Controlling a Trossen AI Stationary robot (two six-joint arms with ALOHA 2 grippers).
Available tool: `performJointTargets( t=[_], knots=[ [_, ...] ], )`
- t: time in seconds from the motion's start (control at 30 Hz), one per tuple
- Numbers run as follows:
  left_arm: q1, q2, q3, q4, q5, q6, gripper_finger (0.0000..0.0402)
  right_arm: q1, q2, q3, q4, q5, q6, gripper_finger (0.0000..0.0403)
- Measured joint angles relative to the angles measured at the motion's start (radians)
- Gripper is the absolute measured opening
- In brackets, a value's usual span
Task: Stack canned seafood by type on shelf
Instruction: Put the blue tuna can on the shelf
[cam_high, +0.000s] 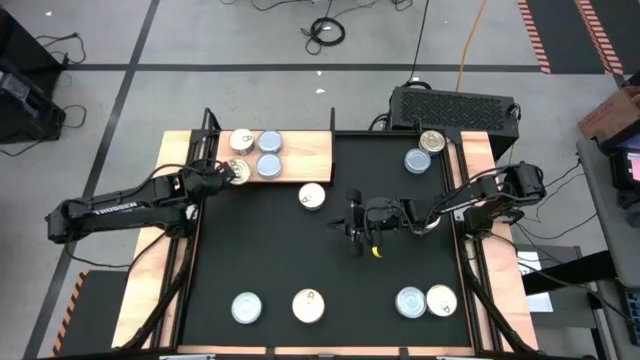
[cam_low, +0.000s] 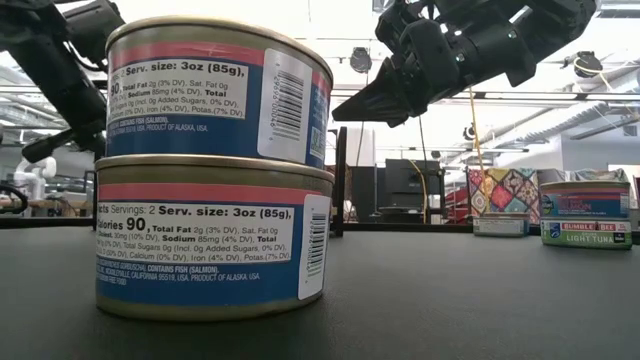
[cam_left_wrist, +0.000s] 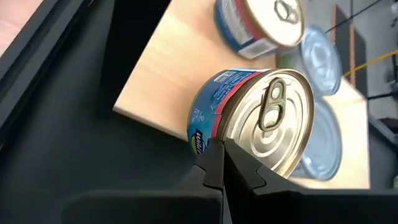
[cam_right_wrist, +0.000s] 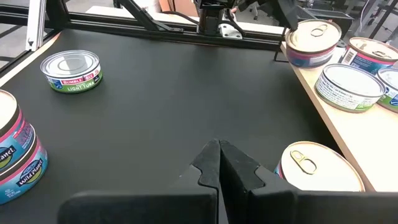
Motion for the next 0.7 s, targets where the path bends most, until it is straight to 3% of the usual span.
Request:
performJointTargets(
  t=[0.7],
  knots=[
    [0.087,0.125,0.000,0.106,-0.049,0.001,0.0000,0.000,0.000,0.000,0.003,0.000,0.000,0.0000]
  ],
)
